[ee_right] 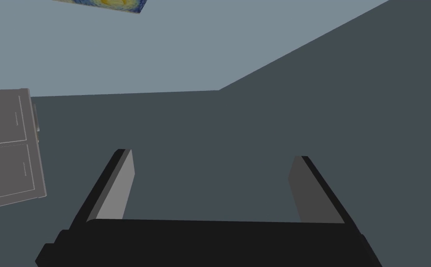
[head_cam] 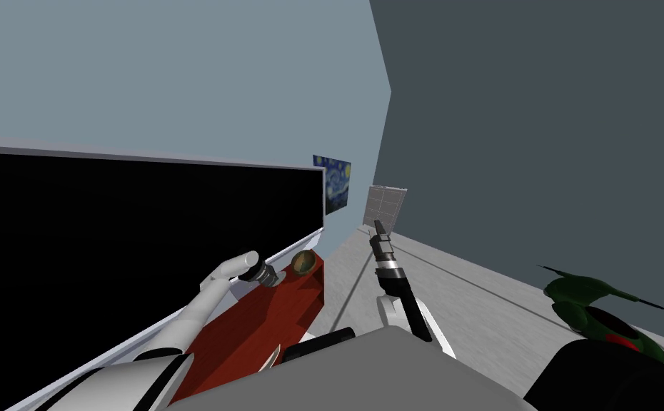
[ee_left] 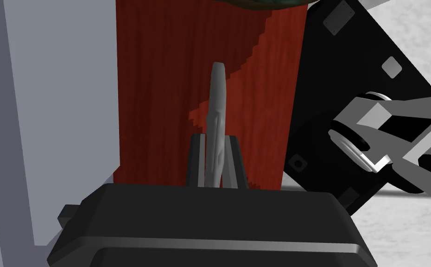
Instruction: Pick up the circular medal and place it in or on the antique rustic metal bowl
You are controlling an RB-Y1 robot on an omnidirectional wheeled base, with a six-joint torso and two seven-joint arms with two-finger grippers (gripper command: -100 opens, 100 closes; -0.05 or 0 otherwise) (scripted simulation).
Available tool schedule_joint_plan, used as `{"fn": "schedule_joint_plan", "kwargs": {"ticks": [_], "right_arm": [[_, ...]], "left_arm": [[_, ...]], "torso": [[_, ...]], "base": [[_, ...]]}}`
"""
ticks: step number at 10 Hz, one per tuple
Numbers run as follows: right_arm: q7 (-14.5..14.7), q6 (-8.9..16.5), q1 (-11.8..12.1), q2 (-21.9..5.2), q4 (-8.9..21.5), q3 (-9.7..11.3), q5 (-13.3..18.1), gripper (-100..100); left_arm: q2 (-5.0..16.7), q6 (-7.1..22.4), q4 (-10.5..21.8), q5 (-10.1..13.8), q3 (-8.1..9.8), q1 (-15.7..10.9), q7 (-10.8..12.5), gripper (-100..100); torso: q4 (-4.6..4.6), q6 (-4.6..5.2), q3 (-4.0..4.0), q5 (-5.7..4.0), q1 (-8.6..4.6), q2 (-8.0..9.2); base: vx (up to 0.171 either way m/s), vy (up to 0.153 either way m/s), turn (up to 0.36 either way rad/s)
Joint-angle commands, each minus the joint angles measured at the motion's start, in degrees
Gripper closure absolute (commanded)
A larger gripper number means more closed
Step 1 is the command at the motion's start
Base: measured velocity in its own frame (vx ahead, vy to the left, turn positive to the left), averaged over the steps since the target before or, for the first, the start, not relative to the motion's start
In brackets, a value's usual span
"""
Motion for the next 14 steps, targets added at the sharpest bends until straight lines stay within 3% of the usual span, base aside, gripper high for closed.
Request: {"fn": "schedule_joint_plan", "kwargs": {"ticks": [1,14], "right_arm": [[0.00,0.00,0.00,0.00,0.00,0.00,0.00,0],[0.00,0.00,0.00,0.00,0.00,0.00,0.00,0]], "left_arm": [[1.03,2.09,-0.74,0.96,0.08,-1.38,1.16,100],[7.88,15.37,-9.84,6.24,0.35,-6.89,9.51,100]], "torso": [[0.00,0.00,0.00,0.00,0.00,0.00],[-0.13,0.15,-0.11,0.07,-0.02,-0.08]], "base": [[0.034,-0.108,-0.010],[0.028,-0.082,-0.008]]}}
